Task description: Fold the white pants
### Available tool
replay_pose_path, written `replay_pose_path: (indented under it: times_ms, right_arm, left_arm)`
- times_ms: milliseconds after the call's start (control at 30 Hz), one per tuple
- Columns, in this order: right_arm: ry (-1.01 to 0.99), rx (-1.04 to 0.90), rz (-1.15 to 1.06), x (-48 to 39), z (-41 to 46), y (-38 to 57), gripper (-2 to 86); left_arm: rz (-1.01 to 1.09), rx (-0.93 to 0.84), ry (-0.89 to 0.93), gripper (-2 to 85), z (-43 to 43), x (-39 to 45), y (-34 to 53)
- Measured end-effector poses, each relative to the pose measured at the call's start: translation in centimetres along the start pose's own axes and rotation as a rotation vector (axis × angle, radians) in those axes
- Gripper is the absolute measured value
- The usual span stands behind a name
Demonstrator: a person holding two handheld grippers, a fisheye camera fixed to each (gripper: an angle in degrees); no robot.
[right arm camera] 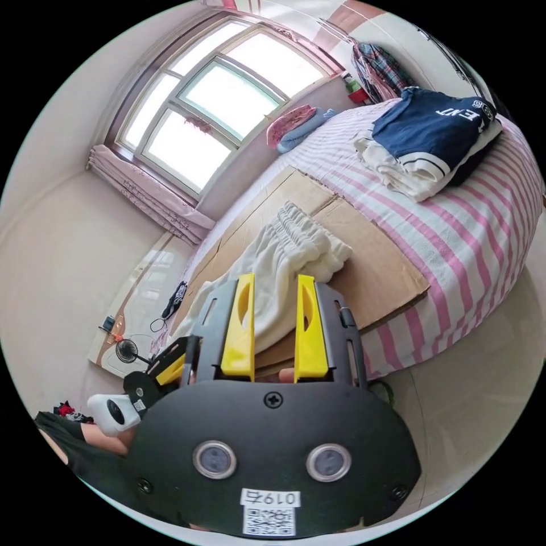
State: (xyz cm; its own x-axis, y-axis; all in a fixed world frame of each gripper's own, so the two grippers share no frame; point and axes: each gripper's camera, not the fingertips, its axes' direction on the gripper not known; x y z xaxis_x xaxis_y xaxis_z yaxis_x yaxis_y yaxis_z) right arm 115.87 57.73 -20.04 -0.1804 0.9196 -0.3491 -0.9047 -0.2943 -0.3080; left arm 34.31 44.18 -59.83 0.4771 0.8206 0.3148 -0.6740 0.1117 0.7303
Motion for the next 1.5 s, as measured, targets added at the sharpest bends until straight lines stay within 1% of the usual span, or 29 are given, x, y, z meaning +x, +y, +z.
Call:
replay_pose_path:
  times_ms: [100, 200, 300, 400, 467, 667, 733, 800, 867, 967, 1033, 1133, 1200, 1300, 1333, 1367, 1400, 1500]
  right_arm:
    - [0.018, -0.007, -0.018, -1.1, -0.6, -1.9, 9.1]
    - [0.046, -0.019, -0.036, -2.1, -1.0, -3.4, 8.3]
    - [0.038, -0.016, -0.019, -2.4, -1.3, -4.6, 7.3]
    - [0.059, 0.003, -0.001, -3.0, -1.6, -5.4, 3.3]
    - [0.087, 0.025, -0.044, -4.8, -2.0, -6.0, 1.6]
    - [0.213, 0.104, -0.231, -11.4, -3.7, -6.9, 0.3]
    - [0.247, 0.110, -0.249, -12.3, -3.9, -6.6, 0.1]
    - [0.266, 0.085, -0.233, -12.1, -3.2, -6.4, 0.0]
    - [0.271, 0.054, -0.173, -10.4, -2.1, -5.7, 0.0]
    - [0.234, 0.013, -0.092, -8.1, -0.2, -5.2, -0.1]
    - [0.215, 0.015, -0.079, -8.0, 0.1, -5.2, -0.1]
    - [0.239, 0.007, -0.108, -9.3, 0.2, -5.7, -0.1]
    - [0.235, 0.039, -0.136, -10.5, -0.5, -5.5, -0.1]
    - [0.248, 0.101, -0.244, -13.1, -0.5, -4.7, -0.1]
    - [0.306, 0.089, -0.281, -13.7, 0.4, -4.2, -0.1]
    - [0.356, 0.050, -0.278, -13.5, 1.7, -3.9, -0.1]
    - [0.365, 0.034, -0.261, -13.1, 2.3, -3.7, -0.1]
    - [0.335, -0.014, -0.166, -10.4, 4.4, -2.8, -0.1]
  left_arm:
    - [-0.041, -0.004, -0.038, 6.2, -0.1, -0.1, -1.7]
    - [-0.086, -0.015, -0.016, 4.5, -0.2, -0.8, -3.0]
    - [-0.058, -0.056, -0.001, 2.9, 0.3, -0.7, -4.3]
    - [-0.073, -0.072, 0.005, 2.1, 0.4, -0.9, -5.4]
    - [-0.093, -0.064, -0.002, 2.0, 0.1, -1.2, -5.9]
    - [-0.213, 0.018, -0.013, 1.8, -1.9, -3.4, -6.7]
    - [-0.220, 0.026, 0.011, 1.8, -2.2, -3.7, -7.0]
    - [-0.186, 0.010, 0.018, 1.8, -1.9, -3.2, -7.5]
    - [-0.153, -0.003, 0.031, 1.8, -1.5, -2.6, -7.7]
    - [-0.115, -0.037, 0.034, 1.6, -0.6, -1.8, -8.0]
    - [-0.121, -0.051, 0.046, 1.5, -0.1, -1.8, -8.0]
    - [-0.140, -0.034, 0.051, 1.5, -0.4, -2.3, -8.1]
    - [-0.176, 0.014, 0.008, 1.6, -1.6, -3.2, -8.0]
    - [-0.245, 0.051, -0.008, 1.6, -2.3, -4.2, -7.4]
    - [-0.249, 0.050, 0.004, 1.6, -2.2, -4.3, -7.3]
    - [-0.231, 0.034, 0.038, 1.7, -1.6, -4.0, -7.2]
    - [-0.201, 0.017, 0.039, 1.7, -1.1, -3.5, -7.2]
    - [-0.158, -0.035, 0.048, 1.6, 0.3, -2.5, -7.2]
